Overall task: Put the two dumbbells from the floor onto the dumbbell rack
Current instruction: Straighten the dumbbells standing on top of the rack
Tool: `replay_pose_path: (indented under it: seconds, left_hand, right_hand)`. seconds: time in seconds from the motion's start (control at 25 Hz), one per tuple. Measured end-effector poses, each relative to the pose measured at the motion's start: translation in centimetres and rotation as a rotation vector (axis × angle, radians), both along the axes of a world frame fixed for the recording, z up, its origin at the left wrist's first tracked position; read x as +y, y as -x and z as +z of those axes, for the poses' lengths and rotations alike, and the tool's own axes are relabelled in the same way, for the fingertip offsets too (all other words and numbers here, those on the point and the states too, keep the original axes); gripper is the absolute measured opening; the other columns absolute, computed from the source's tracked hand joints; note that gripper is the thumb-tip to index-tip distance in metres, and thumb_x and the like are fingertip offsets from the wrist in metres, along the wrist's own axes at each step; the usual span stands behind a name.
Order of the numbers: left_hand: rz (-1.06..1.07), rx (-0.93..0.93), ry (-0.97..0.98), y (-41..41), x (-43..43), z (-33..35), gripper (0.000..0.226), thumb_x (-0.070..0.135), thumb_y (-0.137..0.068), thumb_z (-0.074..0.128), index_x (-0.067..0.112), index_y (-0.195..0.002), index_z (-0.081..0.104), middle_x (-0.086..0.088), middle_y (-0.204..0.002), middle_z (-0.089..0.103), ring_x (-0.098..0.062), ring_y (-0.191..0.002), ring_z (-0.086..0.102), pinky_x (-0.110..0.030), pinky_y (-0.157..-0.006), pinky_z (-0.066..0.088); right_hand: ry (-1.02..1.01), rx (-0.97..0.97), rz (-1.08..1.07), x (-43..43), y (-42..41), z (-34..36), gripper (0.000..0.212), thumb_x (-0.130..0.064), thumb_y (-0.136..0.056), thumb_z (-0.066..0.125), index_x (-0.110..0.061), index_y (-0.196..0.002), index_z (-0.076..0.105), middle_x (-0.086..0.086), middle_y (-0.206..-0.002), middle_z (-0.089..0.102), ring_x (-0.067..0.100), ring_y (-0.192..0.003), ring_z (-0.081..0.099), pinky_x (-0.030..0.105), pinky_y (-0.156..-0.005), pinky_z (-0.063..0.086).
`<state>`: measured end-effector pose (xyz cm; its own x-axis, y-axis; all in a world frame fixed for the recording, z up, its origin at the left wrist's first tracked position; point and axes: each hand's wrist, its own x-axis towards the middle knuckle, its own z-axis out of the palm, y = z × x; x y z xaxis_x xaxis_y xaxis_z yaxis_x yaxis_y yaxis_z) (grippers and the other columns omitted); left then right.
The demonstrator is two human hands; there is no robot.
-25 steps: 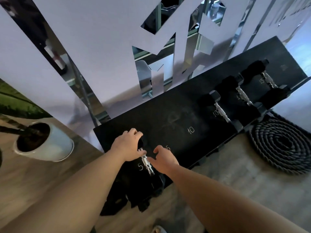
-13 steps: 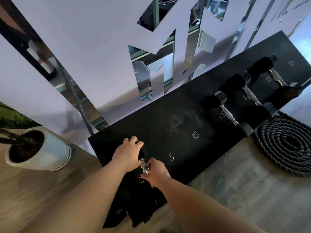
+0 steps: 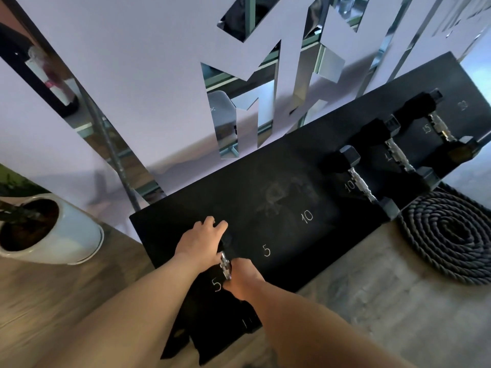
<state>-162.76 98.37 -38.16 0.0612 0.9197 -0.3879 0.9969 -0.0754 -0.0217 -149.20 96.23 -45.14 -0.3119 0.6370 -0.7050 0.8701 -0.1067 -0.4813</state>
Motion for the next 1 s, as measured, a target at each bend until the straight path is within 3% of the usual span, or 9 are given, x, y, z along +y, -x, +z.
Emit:
replay_pose_path:
  seconds: [0.16, 0.48, 0.68, 1.0]
  left_hand:
    - [0.000, -0.040, -0.033, -1.9, 1.3, 1.9, 0.073, 0.045, -0.089, 0.072, 0.027, -0.147, 0.032, -0.007, -0.141, 0.044, -0.024, -0.116, 0.055, -0.032, -0.079, 0.056]
    - [-0.014, -0.077, -0.081, -10.0, 9.2, 5.5, 0.077, 0.042, -0.085, 0.077, 0.027, -0.147, 0.033, -0.007, -0.140, 0.043, -0.026, -0.118, 0.055, -0.036, -0.083, 0.057]
    - [-0.059, -0.061, -0.084, -15.8, 13.9, 4.9, 0.077, 0.041, -0.084, 0.078, 0.026, -0.145, 0.034, -0.007, -0.139, 0.044, -0.025, -0.114, 0.056, -0.036, -0.080, 0.058]
    - [0.041, -0.067, -0.034, -20.7, 17.6, 1.2, 0.068, 0.034, -0.092, 0.072, 0.026, -0.148, 0.034, -0.008, -0.145, 0.041, -0.024, -0.118, 0.053, -0.032, -0.082, 0.055]
  right_hand:
    - [-0.035, -0.023, 0.011, 2.0, -2.9, 2.5, 0.021, -0.018, -0.088, 0.076, -0.016, -0.103, 0.062, 0.000, -0.087, 0.063, 0.016, -0.067, 0.063, 0.026, -0.054, 0.047]
    - [-0.096, -0.025, -0.016, 9.9, -11.2, 5.8, 0.024, -0.017, -0.086, 0.077, -0.022, -0.085, 0.054, 0.002, -0.087, 0.066, 0.017, -0.064, 0.066, 0.030, -0.056, 0.055]
    - [-0.087, -0.050, 0.012, 14.5, -17.0, 5.6, 0.018, -0.018, -0.088, 0.076, -0.018, -0.098, 0.061, 0.002, -0.095, 0.067, 0.016, -0.076, 0.065, 0.029, -0.070, 0.058]
    - [-0.097, -0.038, 0.050, 18.9, -21.6, 1.4, 0.017, -0.013, -0.090, 0.072, -0.021, -0.095, 0.057, -0.003, -0.085, 0.058, 0.009, -0.065, 0.055, 0.022, -0.057, 0.046]
